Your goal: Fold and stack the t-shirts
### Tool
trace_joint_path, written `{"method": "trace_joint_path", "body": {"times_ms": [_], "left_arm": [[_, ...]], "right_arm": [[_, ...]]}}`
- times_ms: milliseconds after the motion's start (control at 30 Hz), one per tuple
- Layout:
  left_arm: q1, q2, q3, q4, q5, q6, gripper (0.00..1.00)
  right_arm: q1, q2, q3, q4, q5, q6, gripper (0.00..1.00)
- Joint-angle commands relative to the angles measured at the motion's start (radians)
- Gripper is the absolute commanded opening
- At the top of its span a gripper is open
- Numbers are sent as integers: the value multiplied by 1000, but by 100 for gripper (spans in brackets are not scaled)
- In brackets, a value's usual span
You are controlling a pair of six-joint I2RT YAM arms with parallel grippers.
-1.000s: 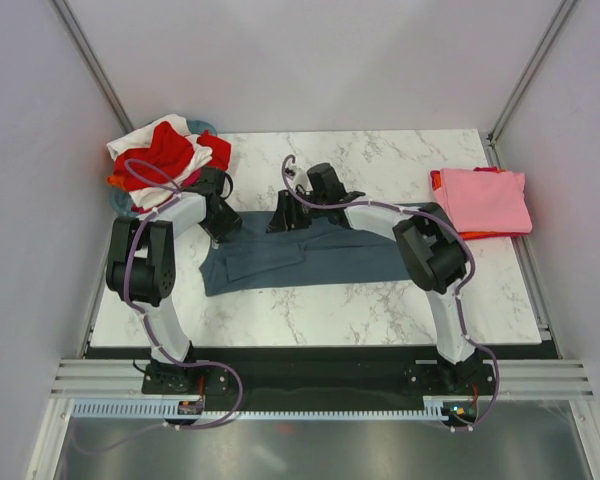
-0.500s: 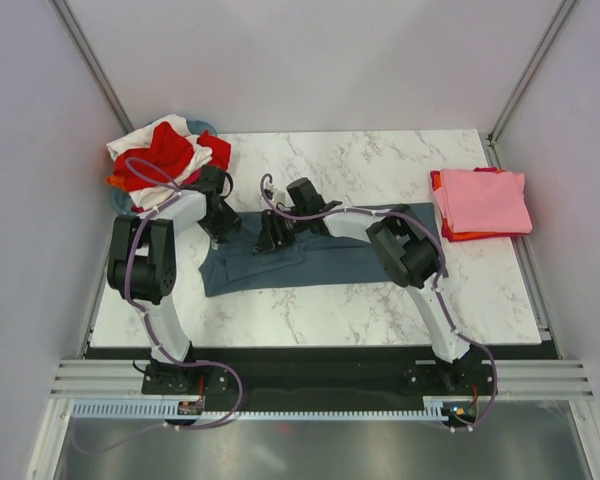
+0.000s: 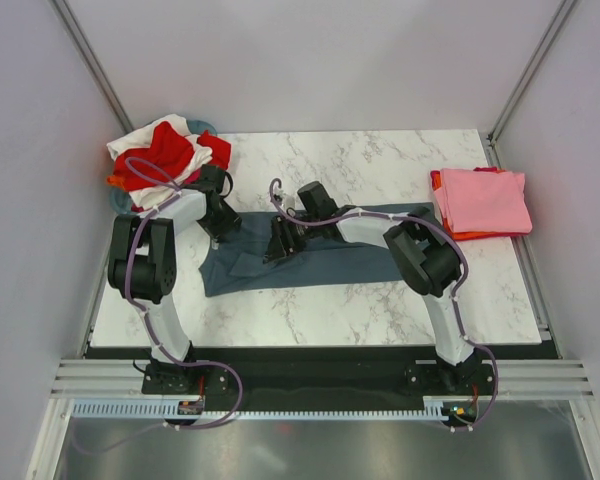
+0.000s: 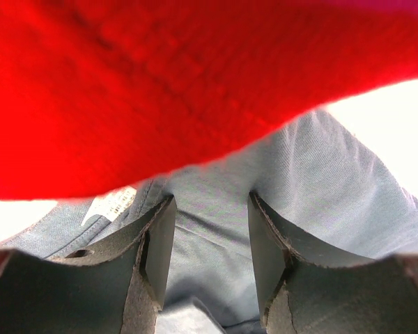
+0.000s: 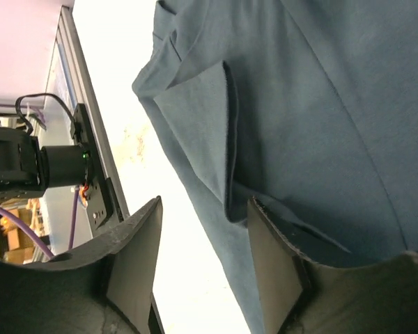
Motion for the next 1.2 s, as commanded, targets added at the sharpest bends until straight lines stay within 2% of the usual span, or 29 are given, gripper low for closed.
{"method": "trace_joint_path", "body": {"times_ms": [0, 200, 367, 633, 867, 1100, 1167], "left_arm": [[10, 14, 34, -17, -32, 22, 54], [10, -23, 37, -17, -18, 56, 54], [4, -87, 14, -11, -8, 42, 55], [-30, -202, -55, -11, 5, 48, 55], [-57, -308, -170, -7, 28, 93, 54], [-67, -314, -268, 45, 44, 108, 53], [-68, -313, -288, 69, 63, 106, 52]], "right_arm": [[-1, -64, -8, 13, 53, -30, 61], [-23, -101, -13, 13, 177, -27, 64], [-41, -123, -13, 11, 248, -30, 63], [-41, -81, 62, -166, 404, -78, 59], [-38, -116, 13, -182, 429, -96, 53], [-32, -142, -16, -190, 426, -98, 48], [-32, -149, -24, -190, 423, -98, 43]]}}
